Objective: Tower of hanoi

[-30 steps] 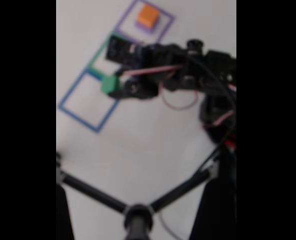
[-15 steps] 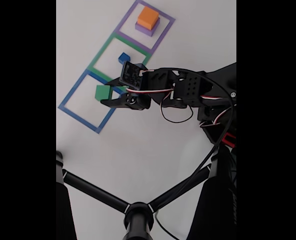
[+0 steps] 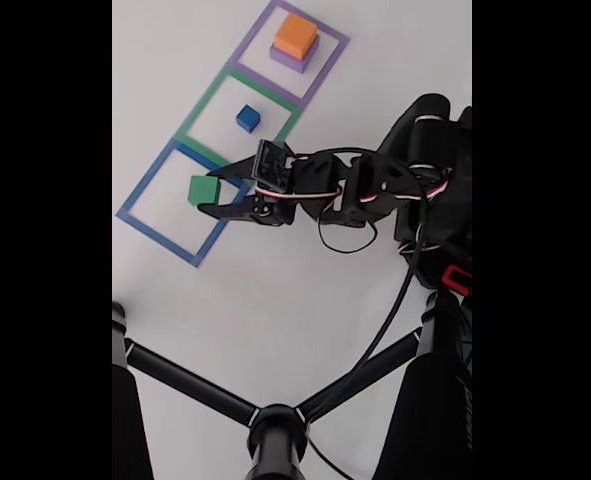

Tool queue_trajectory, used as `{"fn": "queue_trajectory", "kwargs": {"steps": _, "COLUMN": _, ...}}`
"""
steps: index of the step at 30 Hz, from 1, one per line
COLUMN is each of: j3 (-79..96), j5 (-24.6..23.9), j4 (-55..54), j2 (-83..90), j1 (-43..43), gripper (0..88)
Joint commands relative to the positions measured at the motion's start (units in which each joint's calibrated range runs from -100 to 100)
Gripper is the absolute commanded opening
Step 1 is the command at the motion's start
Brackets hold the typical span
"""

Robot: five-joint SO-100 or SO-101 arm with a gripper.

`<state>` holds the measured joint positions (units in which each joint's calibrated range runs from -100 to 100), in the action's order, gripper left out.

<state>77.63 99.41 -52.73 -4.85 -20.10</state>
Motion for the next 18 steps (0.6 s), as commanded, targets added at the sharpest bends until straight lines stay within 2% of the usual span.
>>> {"fn": "queue_trajectory", "kwargs": {"steps": 1, "j3": -4.6, "j5": 0.6, "j4": -2.2, "j2": -3.0, "j1": -0.2, "gripper": 10.3}}
{"fn": "queue_trajectory", "kwargs": {"steps": 18, "j3": -10.3, "j5": 0.6, "j4": -4.9, "j2": -12.8, "j1": -0.7, "gripper": 11.1}}
